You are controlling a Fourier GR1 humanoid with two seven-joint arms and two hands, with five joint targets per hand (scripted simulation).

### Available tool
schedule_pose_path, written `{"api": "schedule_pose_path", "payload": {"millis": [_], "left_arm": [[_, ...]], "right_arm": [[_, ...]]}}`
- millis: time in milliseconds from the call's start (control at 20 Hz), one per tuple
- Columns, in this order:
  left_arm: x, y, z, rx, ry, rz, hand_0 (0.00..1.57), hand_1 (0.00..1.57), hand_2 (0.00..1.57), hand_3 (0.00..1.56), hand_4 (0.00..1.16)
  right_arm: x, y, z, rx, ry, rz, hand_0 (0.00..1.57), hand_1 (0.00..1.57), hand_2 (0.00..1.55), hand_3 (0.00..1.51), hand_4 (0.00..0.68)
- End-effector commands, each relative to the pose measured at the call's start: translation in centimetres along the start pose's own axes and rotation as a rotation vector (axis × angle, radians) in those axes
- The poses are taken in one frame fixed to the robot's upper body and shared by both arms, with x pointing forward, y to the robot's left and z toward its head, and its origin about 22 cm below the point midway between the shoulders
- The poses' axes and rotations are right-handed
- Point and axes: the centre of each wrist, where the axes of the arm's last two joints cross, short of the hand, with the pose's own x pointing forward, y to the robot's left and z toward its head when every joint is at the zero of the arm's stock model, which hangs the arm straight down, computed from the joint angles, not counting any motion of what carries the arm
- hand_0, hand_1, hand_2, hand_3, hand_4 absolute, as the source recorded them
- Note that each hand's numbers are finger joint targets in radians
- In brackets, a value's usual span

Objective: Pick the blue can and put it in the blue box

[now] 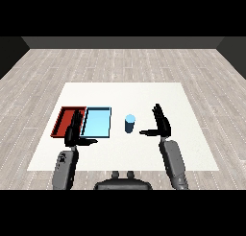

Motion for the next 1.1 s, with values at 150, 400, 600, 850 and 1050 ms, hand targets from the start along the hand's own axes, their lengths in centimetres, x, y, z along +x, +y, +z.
{"api": "schedule_pose_path", "payload": {"millis": [150, 400, 600, 850, 1050], "left_arm": [[2.0, 1.1, 1.3, -0.011, -0.122, 0.037, 0.00, 0.00, 0.00, 0.00, 0.00], [-0.1, 1.8, -0.9, -0.027, -0.128, 0.051, 0.00, 0.00, 0.00, 0.00, 0.00], [-0.9, 0.2, 0.2, 0.013, -0.128, 0.029, 0.00, 0.00, 0.00, 0.00, 0.00], [1.5, 1.2, 0.8, -0.005, -0.144, 0.044, 0.00, 0.00, 0.00, 0.00, 0.00], [-0.9, 0.0, 1.8, 0.004, -0.138, 0.057, 0.00, 0.00, 0.00, 0.00, 0.00]], "right_arm": [[-1.3, -1.8, -1.7, 0.014, -0.084, -0.062, 0.00, 0.00, 0.00, 0.00, 0.000], [-0.3, -0.6, -1.5, 0.035, -0.077, -0.047, 0.00, 0.00, 0.00, 0.00, 0.000], [-2.4, -0.3, -1.5, 0.034, -0.040, -0.073, 0.00, 0.00, 0.00, 0.00, 0.000], [-2.7, 1.1, -1.4, 0.051, -0.056, -0.109, 0.00, 0.00, 0.00, 0.00, 0.000], [-3.0, 3.0, -2.7, 0.051, -0.029, -0.142, 0.00, 0.00, 0.00, 0.00, 0.000]]}}
